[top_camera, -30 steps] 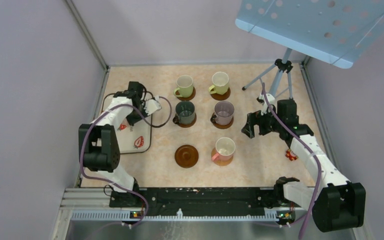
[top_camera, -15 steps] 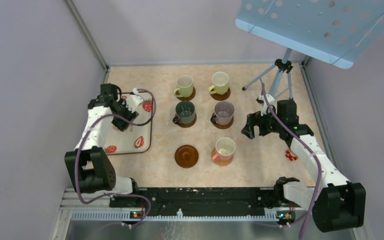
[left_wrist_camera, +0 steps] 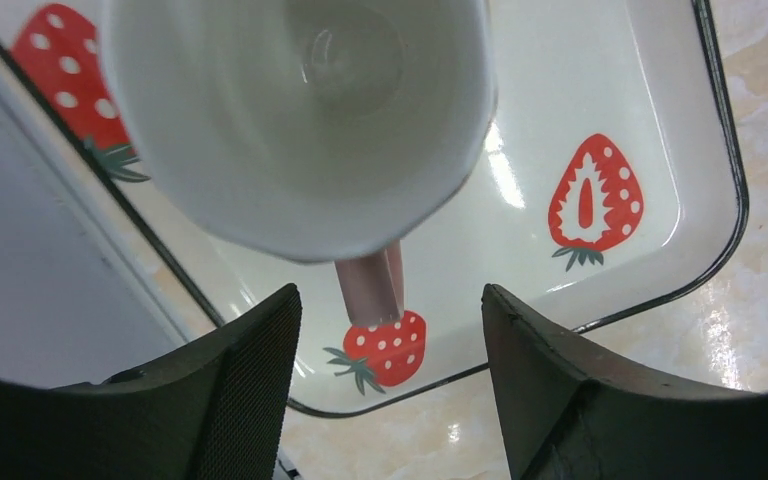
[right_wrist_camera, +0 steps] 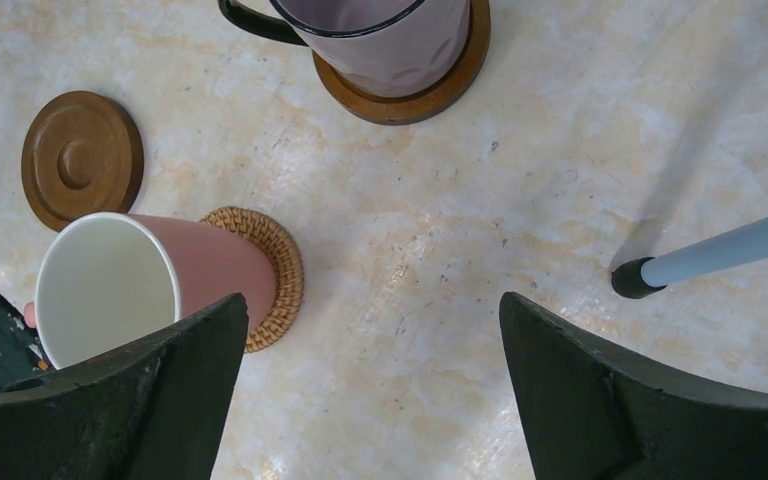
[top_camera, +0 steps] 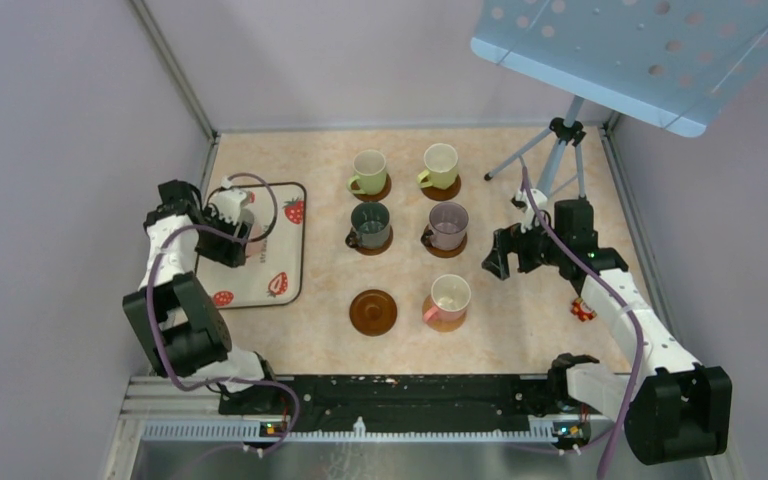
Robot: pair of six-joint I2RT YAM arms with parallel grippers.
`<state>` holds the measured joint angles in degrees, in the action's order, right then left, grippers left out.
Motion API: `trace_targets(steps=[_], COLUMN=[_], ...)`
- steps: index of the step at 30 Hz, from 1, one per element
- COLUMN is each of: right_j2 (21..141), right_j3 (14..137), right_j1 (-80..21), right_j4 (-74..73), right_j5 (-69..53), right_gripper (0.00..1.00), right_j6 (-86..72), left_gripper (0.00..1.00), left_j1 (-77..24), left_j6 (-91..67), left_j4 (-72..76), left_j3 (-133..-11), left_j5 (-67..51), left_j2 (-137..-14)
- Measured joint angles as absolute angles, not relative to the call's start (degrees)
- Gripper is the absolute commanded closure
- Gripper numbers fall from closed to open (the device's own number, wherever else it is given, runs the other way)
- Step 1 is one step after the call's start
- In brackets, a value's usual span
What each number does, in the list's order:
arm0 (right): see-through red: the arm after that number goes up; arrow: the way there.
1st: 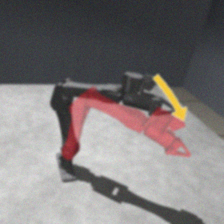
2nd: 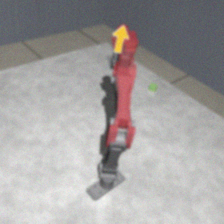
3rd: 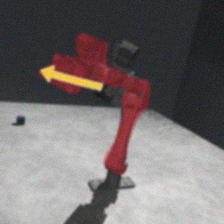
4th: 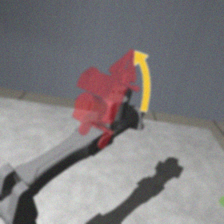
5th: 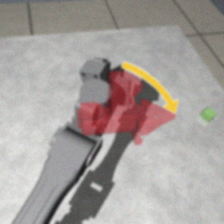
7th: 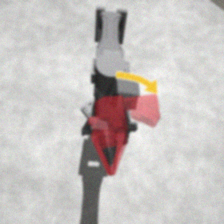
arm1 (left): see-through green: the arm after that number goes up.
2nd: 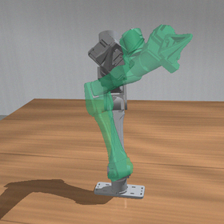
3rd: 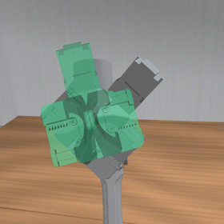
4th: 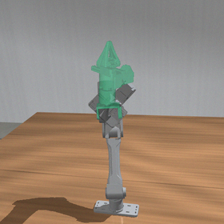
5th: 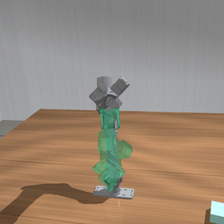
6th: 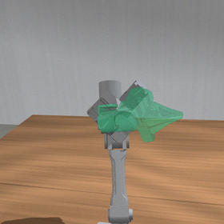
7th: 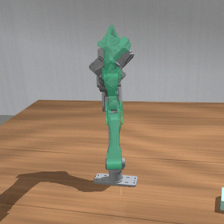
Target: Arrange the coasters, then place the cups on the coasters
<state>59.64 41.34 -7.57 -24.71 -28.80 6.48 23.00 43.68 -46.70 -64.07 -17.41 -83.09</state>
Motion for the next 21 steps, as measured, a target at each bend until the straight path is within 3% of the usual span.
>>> trace_targets(steps=[7, 13, 16, 21], right_j2=[59.64, 59.64, 59.64, 59.64], right_j3=[41.34, 41.34, 41.34, 41.34], right_j1=[-7.57, -7.57, -7.57, -7.57], right_j4=[-24.97, -24.97, -24.97, -24.97], right_j5=[-28.77, -28.77, -28.75, -28.71], right_gripper=[0.05, 0.05, 0.05, 0.05], right_j6=[6.81, 6.94, 6.94, 6.92], left_gripper=[0.45, 0.80, 0.93, 1.00], left_j1=[25.06, 25.08, 25.08, 25.08], left_j6=[45.10, 44.62, 44.40, 43.90], left_j4=[-44.58, -39.75, -38.04, -38.39], left_j3=[-64.36, -64.36, -64.47, -65.14], left_j5=[-21.17, -23.20, -24.25, -26.22], left_j2=[-90.39, -90.70, -91.61, -92.20])
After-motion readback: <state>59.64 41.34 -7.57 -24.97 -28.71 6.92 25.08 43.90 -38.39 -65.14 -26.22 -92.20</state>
